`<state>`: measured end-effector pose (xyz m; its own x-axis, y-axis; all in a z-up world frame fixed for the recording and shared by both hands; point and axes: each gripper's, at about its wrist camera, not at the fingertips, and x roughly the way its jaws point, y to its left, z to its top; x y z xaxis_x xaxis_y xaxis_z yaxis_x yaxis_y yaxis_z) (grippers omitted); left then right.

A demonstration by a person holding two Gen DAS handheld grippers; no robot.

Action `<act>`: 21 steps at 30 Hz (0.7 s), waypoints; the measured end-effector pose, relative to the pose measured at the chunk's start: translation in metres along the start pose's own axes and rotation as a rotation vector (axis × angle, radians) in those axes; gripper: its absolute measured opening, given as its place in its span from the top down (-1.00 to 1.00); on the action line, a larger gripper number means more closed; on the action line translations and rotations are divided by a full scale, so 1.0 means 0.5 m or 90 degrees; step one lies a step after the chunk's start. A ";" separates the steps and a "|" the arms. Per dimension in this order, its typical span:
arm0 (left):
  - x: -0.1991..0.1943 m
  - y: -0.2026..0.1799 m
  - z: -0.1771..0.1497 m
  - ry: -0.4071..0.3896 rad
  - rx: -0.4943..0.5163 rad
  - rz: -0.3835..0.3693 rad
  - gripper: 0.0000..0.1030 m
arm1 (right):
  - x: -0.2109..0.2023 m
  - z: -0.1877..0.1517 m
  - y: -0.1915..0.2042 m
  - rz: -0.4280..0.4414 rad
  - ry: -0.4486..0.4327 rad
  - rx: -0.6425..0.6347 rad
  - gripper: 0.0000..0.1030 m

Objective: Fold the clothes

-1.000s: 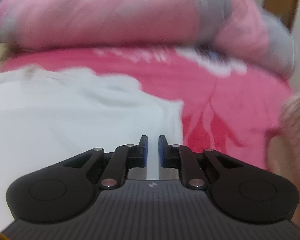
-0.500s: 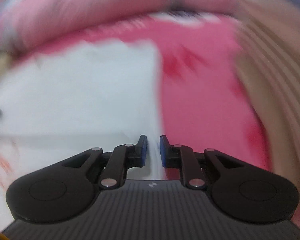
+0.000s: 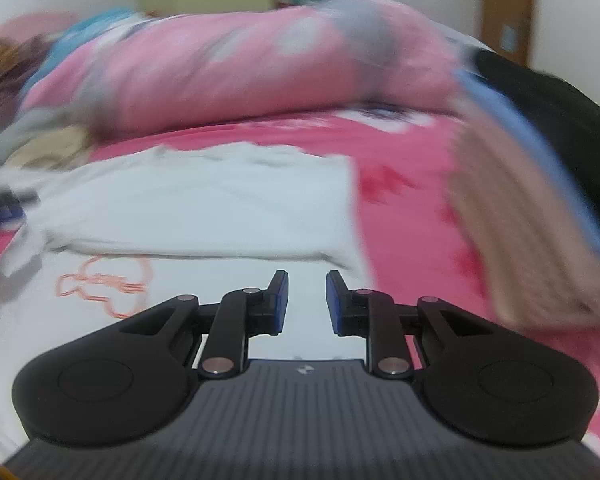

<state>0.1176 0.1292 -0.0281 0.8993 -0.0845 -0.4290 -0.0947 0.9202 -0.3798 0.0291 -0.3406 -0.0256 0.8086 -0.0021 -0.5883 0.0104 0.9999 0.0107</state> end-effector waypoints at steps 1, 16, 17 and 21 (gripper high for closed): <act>-0.023 0.033 0.025 -0.014 -0.014 0.028 -0.29 | 0.013 0.005 0.036 0.004 -0.004 -0.023 0.62; -0.131 0.319 0.107 -0.014 -0.125 0.145 -0.32 | 0.260 0.034 0.530 0.108 -0.084 -0.399 0.44; -0.120 0.310 0.097 -0.012 -0.121 0.123 -0.32 | 0.253 0.031 0.545 0.136 -0.100 -0.421 0.24; -0.074 0.233 0.047 0.020 -0.065 -0.007 -0.31 | 0.259 0.025 0.583 0.178 -0.092 -0.496 -0.01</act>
<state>0.0832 0.2487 -0.0371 0.8868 -0.1073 -0.4496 -0.1297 0.8758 -0.4648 0.1442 -0.0498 -0.0887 0.7892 0.2979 -0.5371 -0.5675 0.6880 -0.4523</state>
